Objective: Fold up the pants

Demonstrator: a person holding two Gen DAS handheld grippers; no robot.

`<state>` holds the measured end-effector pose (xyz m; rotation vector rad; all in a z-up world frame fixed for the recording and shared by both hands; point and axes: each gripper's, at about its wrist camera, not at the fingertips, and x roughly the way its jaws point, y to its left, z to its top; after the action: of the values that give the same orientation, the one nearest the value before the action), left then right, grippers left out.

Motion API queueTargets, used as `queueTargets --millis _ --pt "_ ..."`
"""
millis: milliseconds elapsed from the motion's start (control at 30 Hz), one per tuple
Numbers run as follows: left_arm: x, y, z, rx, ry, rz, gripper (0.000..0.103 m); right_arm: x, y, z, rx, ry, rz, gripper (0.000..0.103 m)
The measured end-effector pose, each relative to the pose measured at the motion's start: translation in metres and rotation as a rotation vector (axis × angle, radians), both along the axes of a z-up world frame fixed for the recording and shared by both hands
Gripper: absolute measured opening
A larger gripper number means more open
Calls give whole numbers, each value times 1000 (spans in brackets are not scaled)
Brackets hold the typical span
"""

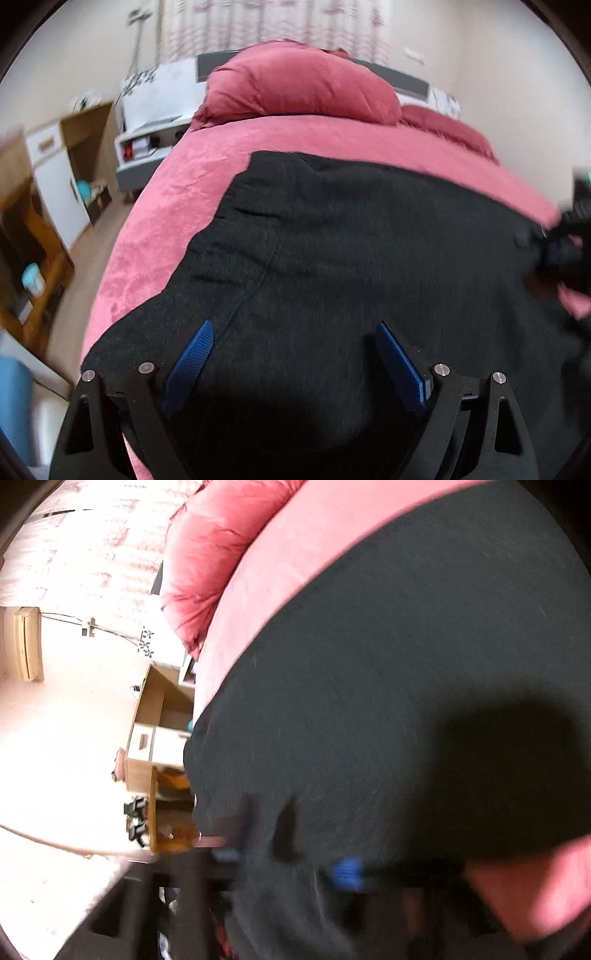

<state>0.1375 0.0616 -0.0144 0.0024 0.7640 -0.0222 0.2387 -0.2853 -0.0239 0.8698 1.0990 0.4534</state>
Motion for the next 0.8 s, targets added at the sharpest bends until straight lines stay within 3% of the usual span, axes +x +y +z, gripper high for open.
queueTargets --millis 100,200,300,333,400,500,567,700,800 --pt "-1 -2 -9 18 5 -11 92 15 -7 28 -30 -124 -38 10" --pt "1 -2 -12 17 12 -5 93 9 5 42 -146 -201 -1 10" --pt "0 0 -10 5 16 -6 93 17 17 18 -295 -139 46 13" --pt "-1 1 -8 -1 20 -5 93 17 15 10 -280 -115 42 14" --pt "-8 7 -3 -20 11 10 93 6 8 17 -226 -119 11 33" --pt "-19 11 8 -18 -26 46 93 -21 -7 40 -230 -144 -9 35" --pt "-24 16 15 11 -62 91 93 -50 -30 57 -299 -175 -18 35" --pt "-29 38 21 7 -94 213 93 -114 -71 75 -521 -228 -90 35" --pt "-27 55 13 17 -55 301 93 -167 -121 68 -693 -172 -186 35"
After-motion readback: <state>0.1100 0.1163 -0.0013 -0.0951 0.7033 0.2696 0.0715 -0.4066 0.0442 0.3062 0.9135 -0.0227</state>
